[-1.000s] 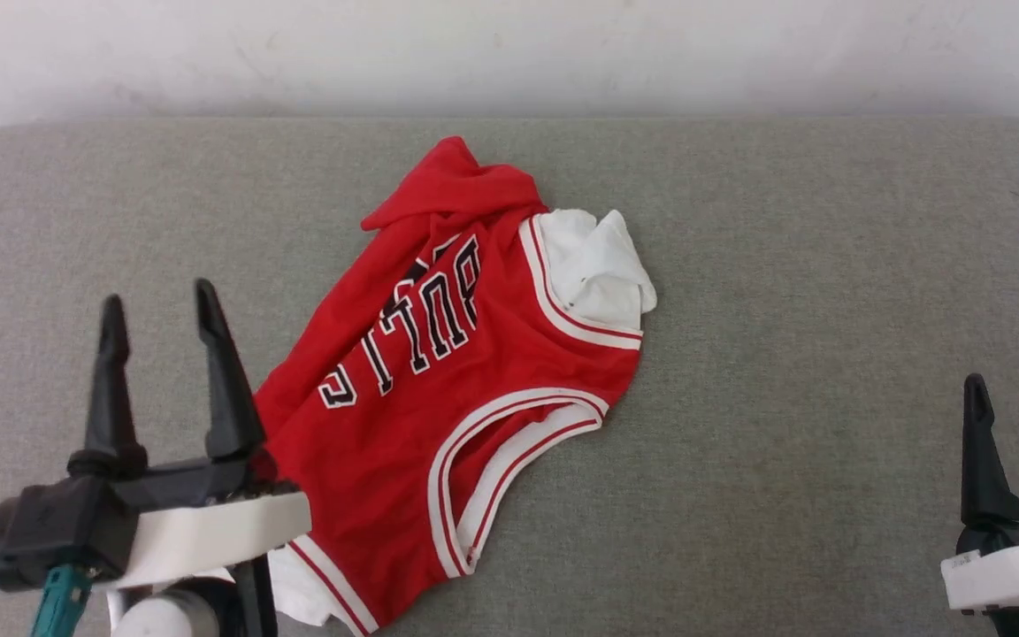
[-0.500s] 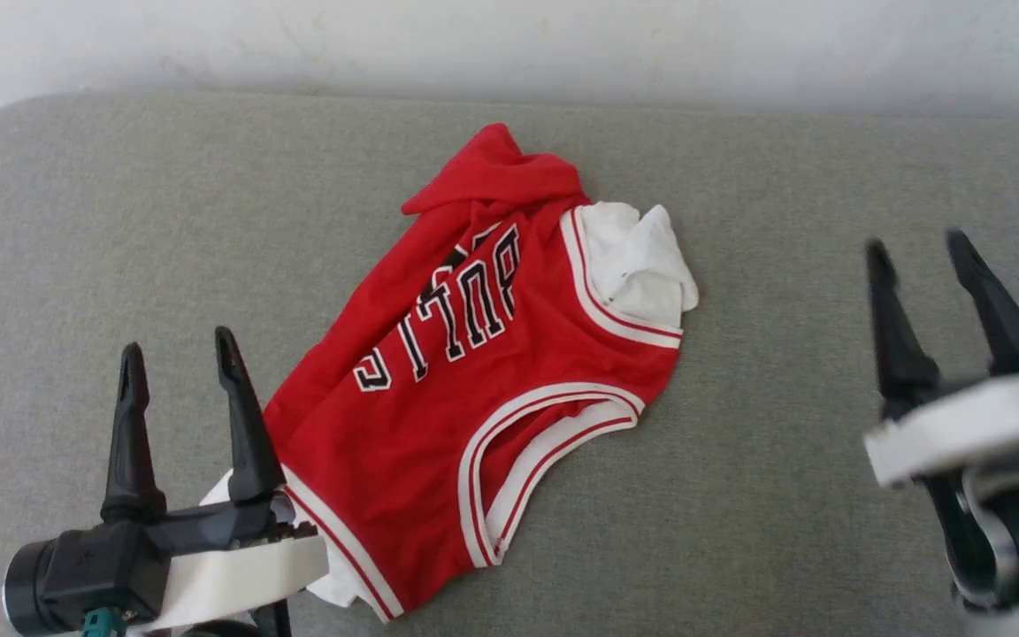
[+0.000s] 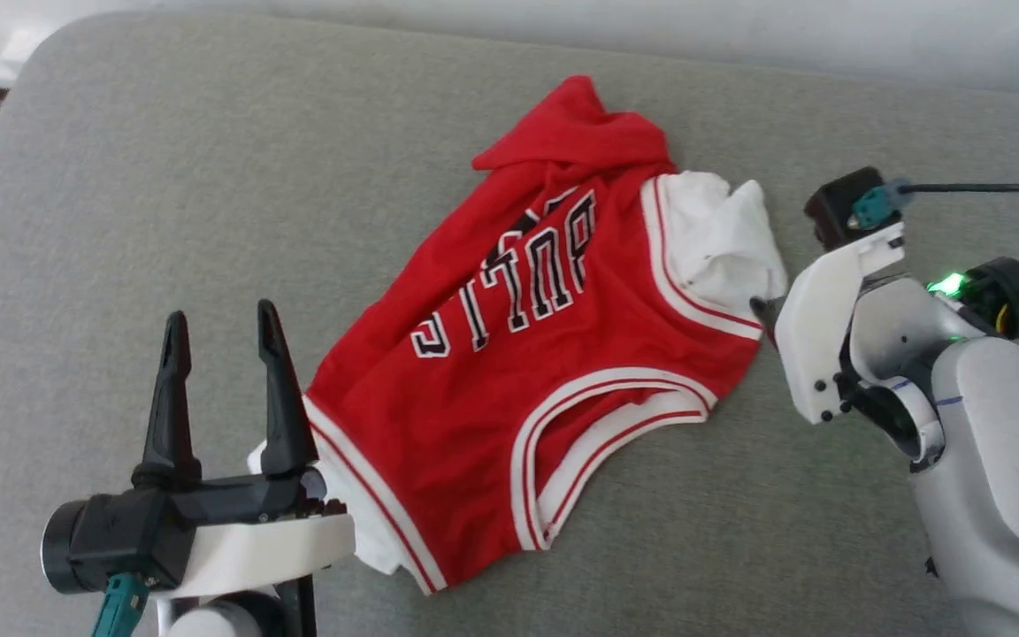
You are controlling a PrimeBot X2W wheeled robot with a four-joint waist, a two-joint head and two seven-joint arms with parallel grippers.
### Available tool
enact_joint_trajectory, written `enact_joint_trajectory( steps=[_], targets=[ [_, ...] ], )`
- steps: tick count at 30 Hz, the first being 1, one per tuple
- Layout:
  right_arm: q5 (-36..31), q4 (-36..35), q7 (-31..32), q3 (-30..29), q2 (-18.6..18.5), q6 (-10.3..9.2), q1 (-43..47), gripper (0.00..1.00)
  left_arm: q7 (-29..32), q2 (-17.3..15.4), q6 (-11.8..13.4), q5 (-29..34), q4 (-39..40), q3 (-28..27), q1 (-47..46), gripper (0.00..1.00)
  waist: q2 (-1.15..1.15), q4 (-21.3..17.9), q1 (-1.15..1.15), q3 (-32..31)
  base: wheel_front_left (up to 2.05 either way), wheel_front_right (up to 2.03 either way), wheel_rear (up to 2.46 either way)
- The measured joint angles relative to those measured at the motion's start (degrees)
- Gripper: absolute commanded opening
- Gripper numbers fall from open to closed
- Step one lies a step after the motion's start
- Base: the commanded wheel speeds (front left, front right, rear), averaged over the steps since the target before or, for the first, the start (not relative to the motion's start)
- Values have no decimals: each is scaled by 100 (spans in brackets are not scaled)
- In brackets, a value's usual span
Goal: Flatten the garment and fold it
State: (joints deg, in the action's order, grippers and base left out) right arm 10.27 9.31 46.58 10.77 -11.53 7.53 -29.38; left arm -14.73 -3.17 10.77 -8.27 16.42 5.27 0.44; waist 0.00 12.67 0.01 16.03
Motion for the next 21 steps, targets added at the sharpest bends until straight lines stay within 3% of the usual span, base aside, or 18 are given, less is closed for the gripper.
enact_joint_trajectory(
  steps=[8, 9, 10, 11, 17, 21],
  targets=[
    [152, 538, 98, 177, 100, 0, -8, 99, 0, 1, -7, -236, -74, 22, -7, 100, 0, 363, 0, 224, 0, 0, 0],
    [115, 599, 15, 153, 125, 0, -18, 47, 0, 1, -5, -237, -75, 25, -19, 100, 0, 386, -1, 252, 0, 0, 0],
    [68, 665, -56, 126, 144, 0, -56, 31, 0, 1, -4, -243, -77, 25, -44, 100, 0, 403, -2, 278, 0, 0, 0],
    [23, 731, -127, 110, 165, 0, -114, 0, -1, 0, 3, -248, -78, 23, -71, 100, 0, 414, -2, 304, 0, 0, 0],
    [-77, 949, -664, -36, 267, 2, -287, 0, 0, 1, 11, -285, -109, 19, -172, 100, 0, 303, 0, 341, 0, 0, 0],
    [180, 524, -858, -225, 100, 1, -258, 0, 0, 2, 2, -276, -136, -9, -199, 100, 0, 163, 0, 247, 0, 0, 0]
  ],
)
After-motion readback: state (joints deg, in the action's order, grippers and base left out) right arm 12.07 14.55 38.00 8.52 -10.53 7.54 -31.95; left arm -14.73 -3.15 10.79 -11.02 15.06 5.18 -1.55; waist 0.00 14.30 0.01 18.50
